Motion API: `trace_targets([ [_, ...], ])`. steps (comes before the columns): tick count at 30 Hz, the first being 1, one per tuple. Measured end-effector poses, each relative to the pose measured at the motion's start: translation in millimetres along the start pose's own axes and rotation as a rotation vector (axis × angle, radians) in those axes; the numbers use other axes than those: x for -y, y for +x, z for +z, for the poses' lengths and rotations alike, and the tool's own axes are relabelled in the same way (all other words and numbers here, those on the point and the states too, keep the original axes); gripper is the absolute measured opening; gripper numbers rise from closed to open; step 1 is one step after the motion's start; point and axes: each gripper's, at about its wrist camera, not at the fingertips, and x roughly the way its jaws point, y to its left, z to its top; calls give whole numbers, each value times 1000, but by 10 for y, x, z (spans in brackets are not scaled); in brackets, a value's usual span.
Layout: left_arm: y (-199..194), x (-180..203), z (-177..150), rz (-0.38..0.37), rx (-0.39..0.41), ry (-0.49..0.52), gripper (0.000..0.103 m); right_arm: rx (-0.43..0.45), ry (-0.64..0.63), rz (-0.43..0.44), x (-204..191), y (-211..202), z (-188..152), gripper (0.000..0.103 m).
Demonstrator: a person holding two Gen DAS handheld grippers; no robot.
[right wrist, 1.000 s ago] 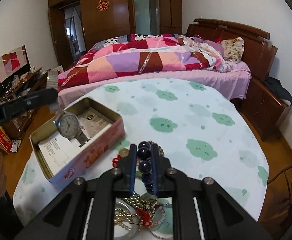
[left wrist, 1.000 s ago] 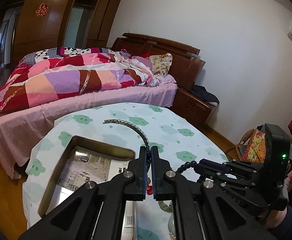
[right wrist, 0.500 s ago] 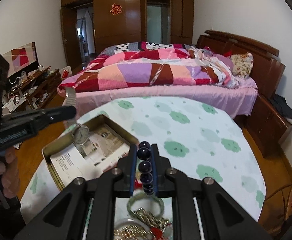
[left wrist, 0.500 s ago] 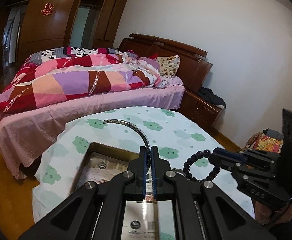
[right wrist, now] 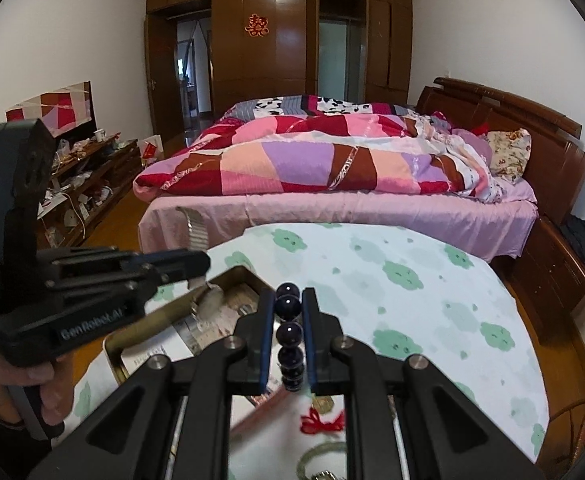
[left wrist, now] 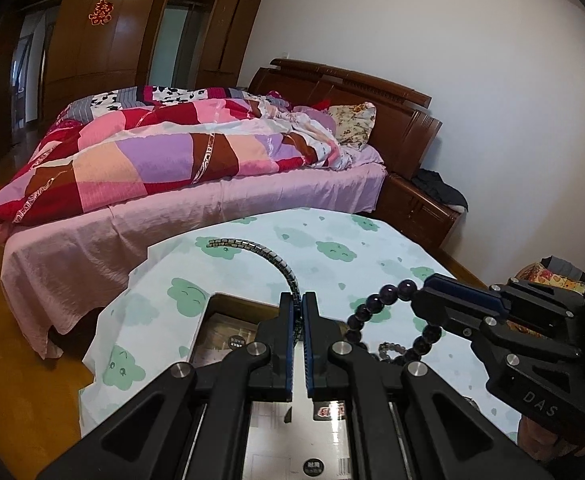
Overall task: Organize jewelry
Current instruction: 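Grasp the dark bead bracelet with the right gripper and lower it into the tin box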
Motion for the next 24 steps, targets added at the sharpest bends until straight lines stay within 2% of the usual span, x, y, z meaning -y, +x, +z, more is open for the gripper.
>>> trace_targets([
  [7, 168, -25, 19, 25, -34, 31, 3, -1, 20, 4, -30, 237, 25, 15],
  [24, 423, -145, -111, 72, -111, 34, 3, -90, 51, -13, 2, 591, -183, 16],
])
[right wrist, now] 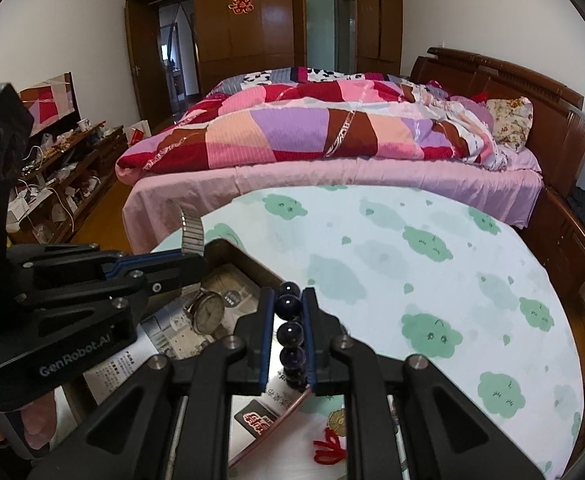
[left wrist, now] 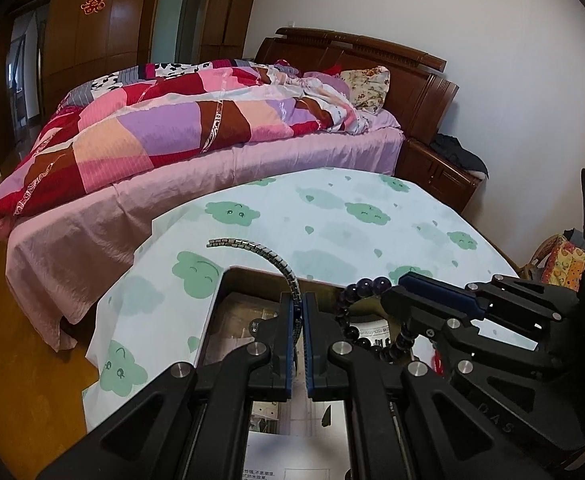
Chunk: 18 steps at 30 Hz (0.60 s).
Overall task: Organize jewelry
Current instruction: 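Grasp the dark bead bracelet with the right gripper and lower it into the tin box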
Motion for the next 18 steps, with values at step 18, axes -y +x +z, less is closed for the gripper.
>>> trace_targets([
  [18, 90, -13, -67, 50, -15, 17, 3, -39, 2, -7, -29, 115, -109, 16],
])
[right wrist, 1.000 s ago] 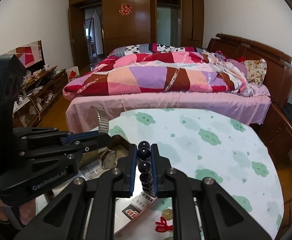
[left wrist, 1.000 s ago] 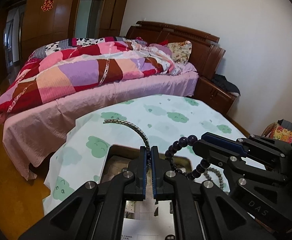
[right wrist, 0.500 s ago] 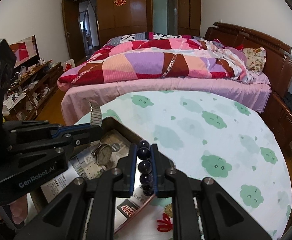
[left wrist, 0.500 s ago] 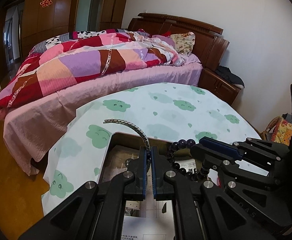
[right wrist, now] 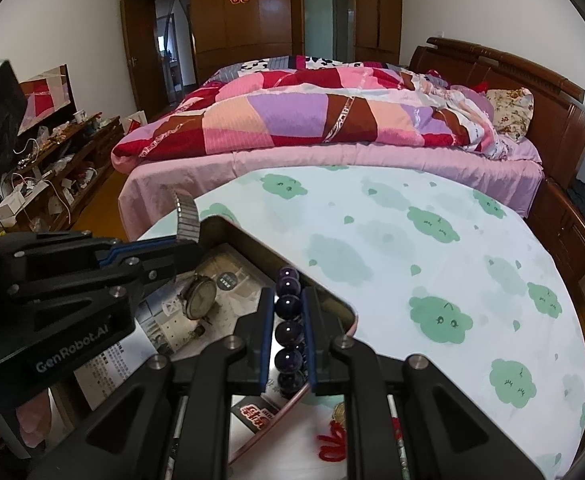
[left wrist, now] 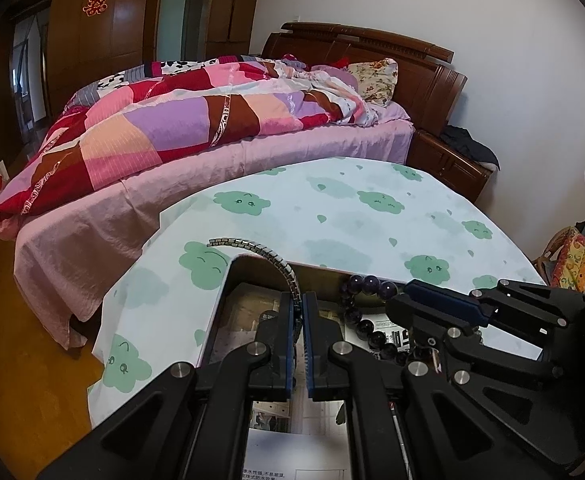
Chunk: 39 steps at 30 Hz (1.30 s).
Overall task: Organize jewelry
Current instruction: 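Grasp the dark bead bracelet with the right gripper and lower it into the tin box, then open the right gripper and withdraw it back toward the jewelry pile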
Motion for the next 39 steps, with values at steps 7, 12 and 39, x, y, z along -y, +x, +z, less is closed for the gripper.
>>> trace_targets([
  [7, -6, 19, -5, 21, 4, 12, 3, -7, -2, 1, -7, 21, -32, 16],
  [12, -38, 27, -1, 38, -1, 20, 6, -20, -7, 25, -15, 28, -53, 20],
  [39, -492, 792, -491, -8, 61, 99, 69, 5, 208, -129, 1028, -1013, -946, 63],
])
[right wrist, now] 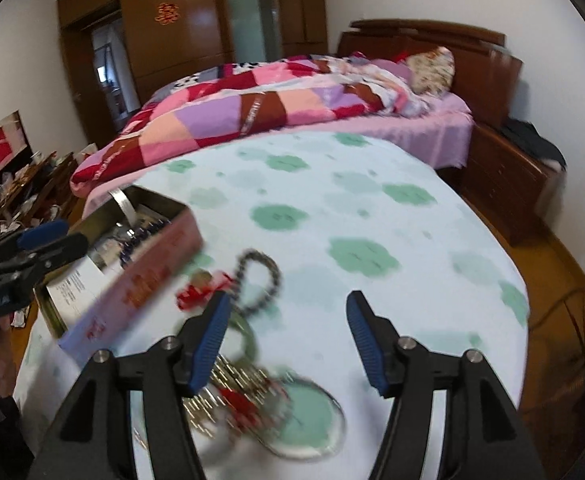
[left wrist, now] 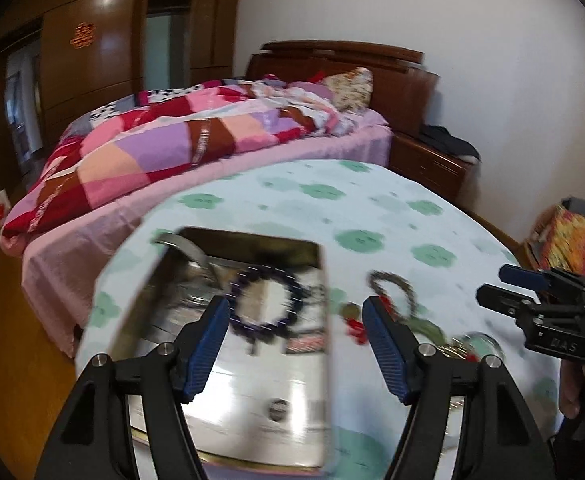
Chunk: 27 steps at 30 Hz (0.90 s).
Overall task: Organize jewelry
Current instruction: 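Open the right gripper and withdraw it back toward the jewelry pile, then grasp the white jade bangle with the left gripper and lift it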
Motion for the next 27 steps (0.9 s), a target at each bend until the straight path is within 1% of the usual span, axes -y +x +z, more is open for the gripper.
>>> trace_targets([
  [6, 42, 327, -159, -28, -50, 68, 69, -11, 24, -6, 145, -68, -236, 63],
  [8, -3, 409, -226, -43, -58, 89, 69, -22, 24, -4, 178, -79, -321, 63],
  [10, -29, 461, -273, -38, -65, 97, 69, -33, 20, 0, 192, -86, -410, 63],
  [13, -21, 547, -361, -50, -92, 107, 69, -42, 2, -5, 217, -111, -556, 63],
  [14, -4, 592, -389, -56, -103, 118, 67, -43, -1, -9, 222, -115, -581, 63],
  [15, 24, 637, -417, -62, -118, 130, 59, -43, -3, -12, 230, -123, -605, 63],
  [16, 43, 677, -442, -66, -130, 140, 54, -41, -2, -13, 245, -135, -630, 63],
  [17, 81, 719, -465, -73, -148, 155, 47, -39, 1, -14, 262, -144, -644, 63],
  [18, 112, 747, -486, -79, -162, 161, 43, -37, 5, -15, 283, -153, -654, 63],
  [19, 132, 753, -506, -81, -171, 162, 41, -35, 8, -15, 285, -157, -656, 63],
  [21, 188, 754, -535, -93, -197, 154, 35, -28, 16, -16, 308, -174, -658, 63],
  [25, 308, 752, -584, -114, -242, 142, 28, -25, 16, -15, 293, -169, -656, 63],
  [27, 348, 753, -608, -144, -260, 134, 21, -27, 12, -13, 276, -157, -658, 63],
])
